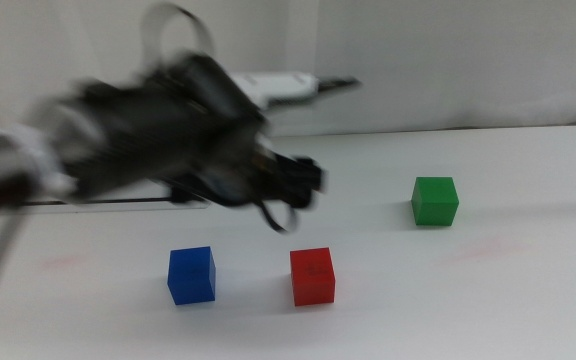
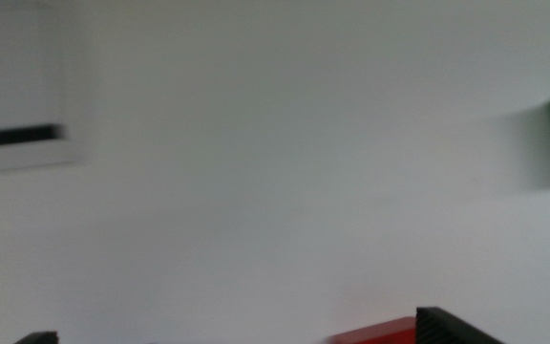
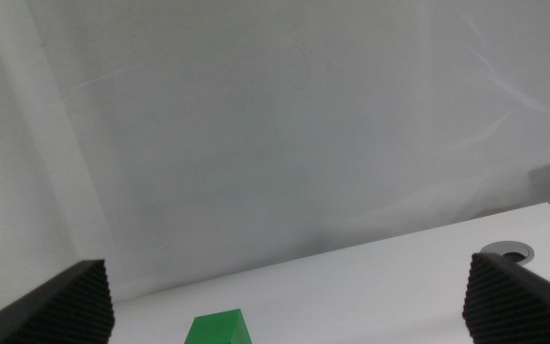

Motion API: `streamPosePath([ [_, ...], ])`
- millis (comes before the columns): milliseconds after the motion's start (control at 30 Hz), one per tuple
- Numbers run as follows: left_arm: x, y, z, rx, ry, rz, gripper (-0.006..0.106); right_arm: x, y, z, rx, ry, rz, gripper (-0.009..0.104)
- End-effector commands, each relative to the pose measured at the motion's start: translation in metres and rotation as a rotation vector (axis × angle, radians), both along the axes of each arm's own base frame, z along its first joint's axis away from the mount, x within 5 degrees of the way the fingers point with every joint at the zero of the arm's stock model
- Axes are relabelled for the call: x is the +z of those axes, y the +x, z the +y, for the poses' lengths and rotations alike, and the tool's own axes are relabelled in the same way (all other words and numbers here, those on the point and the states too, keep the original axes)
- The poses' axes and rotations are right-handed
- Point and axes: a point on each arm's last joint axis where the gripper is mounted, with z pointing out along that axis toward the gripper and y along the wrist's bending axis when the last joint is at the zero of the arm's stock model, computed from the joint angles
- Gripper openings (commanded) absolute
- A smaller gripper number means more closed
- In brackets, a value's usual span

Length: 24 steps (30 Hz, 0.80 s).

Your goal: Stack red cubes first, then green, then blue cubes in a specific spot.

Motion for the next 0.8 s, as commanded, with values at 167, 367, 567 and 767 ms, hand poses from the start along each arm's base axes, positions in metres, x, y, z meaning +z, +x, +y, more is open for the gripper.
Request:
streamPosePath([
  [167, 0.052, -0.004, 0.067, 0.031, 0.023, 0.004, 0.093, -0.002, 0.0, 0.0, -0.005, -0.013, -0.001, 0.103],
  [367, 0.069, -0.01, 0.092, 0.045, 0.041, 0.005, 0.093, -0.002, 0.0, 0.0, -0.002, 0.021, 0.0, 0.103],
  [567, 0.092, -0.024, 0.1, 0.027, 0.017, -0.07, 0.093, -0.001, 0.0, 0.0, 0.001, 0.084, -0.005, 0.103],
  [767, 0.124, -0.046, 0.111, -0.012, -0.02, -0.185, 0.093, 0.005, -0.001, 0.0, 0.005, 0.101, -0.012, 0.103],
])
